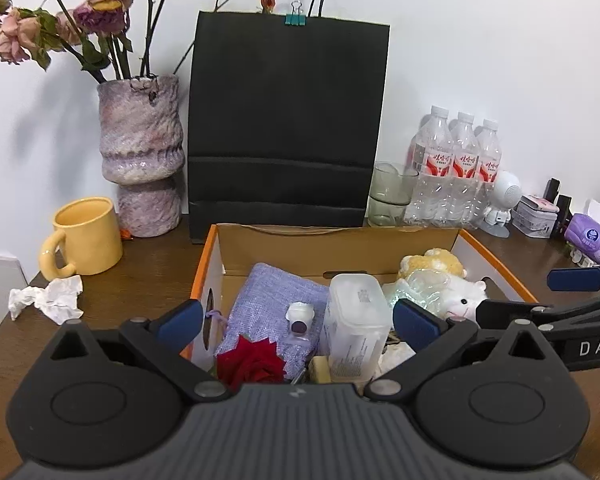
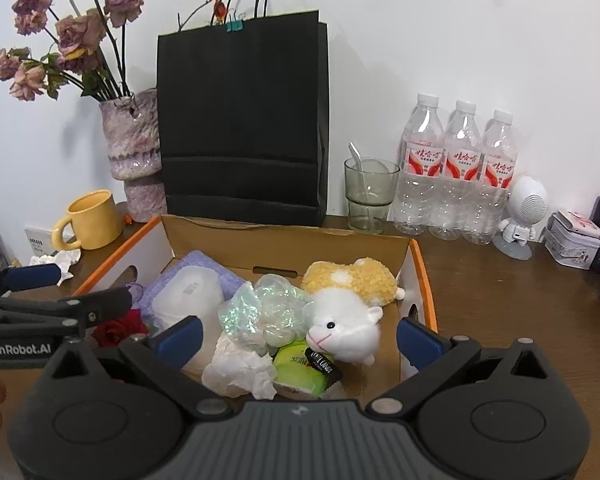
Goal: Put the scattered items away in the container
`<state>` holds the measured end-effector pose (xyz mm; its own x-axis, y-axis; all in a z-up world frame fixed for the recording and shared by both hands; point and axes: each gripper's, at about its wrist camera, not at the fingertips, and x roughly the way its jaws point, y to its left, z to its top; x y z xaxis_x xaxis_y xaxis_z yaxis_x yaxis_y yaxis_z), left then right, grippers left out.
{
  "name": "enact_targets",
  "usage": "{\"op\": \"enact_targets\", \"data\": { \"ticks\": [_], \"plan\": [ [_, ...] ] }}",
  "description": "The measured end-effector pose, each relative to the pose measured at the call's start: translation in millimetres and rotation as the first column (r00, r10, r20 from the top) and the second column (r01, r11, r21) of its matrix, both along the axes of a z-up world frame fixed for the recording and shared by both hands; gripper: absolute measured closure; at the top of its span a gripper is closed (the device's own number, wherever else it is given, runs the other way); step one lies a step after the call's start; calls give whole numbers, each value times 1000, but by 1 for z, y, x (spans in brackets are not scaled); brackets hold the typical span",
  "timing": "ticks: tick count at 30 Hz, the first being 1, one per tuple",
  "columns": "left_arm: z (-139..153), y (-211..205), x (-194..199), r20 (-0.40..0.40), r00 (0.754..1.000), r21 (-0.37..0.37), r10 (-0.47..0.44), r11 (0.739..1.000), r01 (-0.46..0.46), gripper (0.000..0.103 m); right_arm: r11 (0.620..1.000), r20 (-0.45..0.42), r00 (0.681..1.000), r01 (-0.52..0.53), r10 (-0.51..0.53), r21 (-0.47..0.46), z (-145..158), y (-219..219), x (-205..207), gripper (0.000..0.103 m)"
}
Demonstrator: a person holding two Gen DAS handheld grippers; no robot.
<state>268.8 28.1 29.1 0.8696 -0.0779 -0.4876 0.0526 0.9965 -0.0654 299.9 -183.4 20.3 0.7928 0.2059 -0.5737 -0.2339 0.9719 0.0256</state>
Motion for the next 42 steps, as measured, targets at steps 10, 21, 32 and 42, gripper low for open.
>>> {"op": "enact_targets", "data": {
  "ticks": [10,21,32,42],
  "plan": [
    [20,-10,-52,73,996,6,44,999,-45,0,999,47,999,8,-11,53,22,-5,-49,0],
    [22,-15,-99,59,996,8,66,998,-67,0,998,75,997,-5,0,63,34,-2,-101,0],
    [25,-19,-137,105,992,27,74,997,-77,0,994,106,994,-2,-10,108,30,-7,-146,0],
    [24,-21,-173,99,991,25,94,995,-97,0,994,115,993,22,-34,103,31,-6,-184,0]
  ]
}}
